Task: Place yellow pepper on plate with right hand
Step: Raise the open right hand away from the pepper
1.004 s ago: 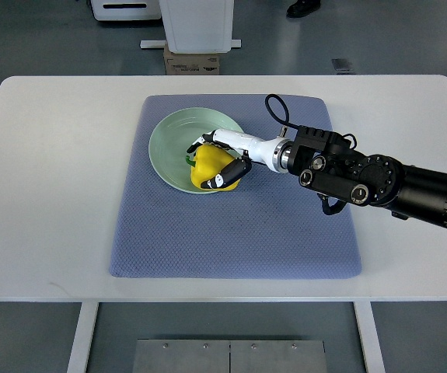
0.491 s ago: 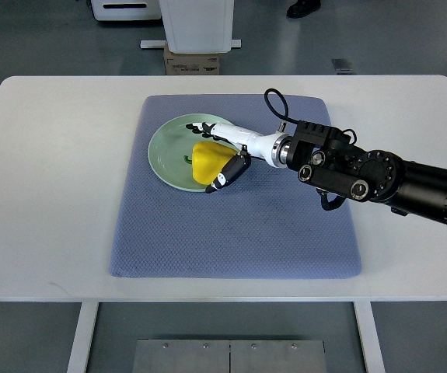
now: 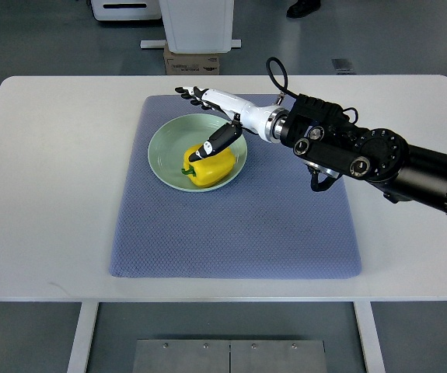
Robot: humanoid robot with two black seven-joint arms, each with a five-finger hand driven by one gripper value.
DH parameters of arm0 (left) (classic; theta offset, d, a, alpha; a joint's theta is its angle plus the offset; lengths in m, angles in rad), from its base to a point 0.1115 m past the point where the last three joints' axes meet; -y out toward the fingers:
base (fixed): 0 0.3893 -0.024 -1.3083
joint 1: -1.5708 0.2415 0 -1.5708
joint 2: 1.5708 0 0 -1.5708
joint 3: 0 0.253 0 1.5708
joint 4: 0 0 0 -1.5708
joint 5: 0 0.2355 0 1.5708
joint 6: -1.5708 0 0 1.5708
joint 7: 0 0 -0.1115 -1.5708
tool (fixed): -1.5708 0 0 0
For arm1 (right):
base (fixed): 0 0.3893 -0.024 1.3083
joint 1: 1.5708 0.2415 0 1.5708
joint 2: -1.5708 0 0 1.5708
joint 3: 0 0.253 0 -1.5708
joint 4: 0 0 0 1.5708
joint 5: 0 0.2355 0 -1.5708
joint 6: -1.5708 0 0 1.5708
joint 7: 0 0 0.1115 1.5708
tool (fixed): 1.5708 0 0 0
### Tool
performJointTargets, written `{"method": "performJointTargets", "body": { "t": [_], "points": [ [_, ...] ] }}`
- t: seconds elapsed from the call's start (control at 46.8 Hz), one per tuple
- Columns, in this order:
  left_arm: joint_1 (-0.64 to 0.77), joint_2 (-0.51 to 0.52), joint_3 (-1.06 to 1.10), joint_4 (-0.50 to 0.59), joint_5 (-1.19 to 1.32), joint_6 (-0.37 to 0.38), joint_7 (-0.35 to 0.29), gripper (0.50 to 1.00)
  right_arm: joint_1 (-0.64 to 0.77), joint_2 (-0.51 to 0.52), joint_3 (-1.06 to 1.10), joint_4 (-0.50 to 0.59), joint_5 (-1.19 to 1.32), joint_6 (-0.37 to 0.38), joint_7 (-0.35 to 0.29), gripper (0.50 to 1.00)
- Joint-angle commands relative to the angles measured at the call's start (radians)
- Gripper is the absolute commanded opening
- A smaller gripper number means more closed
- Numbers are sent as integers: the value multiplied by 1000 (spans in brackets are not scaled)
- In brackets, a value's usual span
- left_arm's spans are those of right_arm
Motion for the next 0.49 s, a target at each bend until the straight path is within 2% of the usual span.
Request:
{"method": "performJointTargets", "body": {
  "t": [0.0,0.299,0.47],
  "points": [
    [1,0,0,0,0,0,0,1000,-2,0,29,0,8,0,-2,998],
    [-1,0,0,0,0,0,0,1000,-17,-2,141,-7,159,-6,-5,998],
    [1,0,0,0,0,0,0,1000,-45,-51,193,-10,173,-3,-9,1000]
  ]
}}
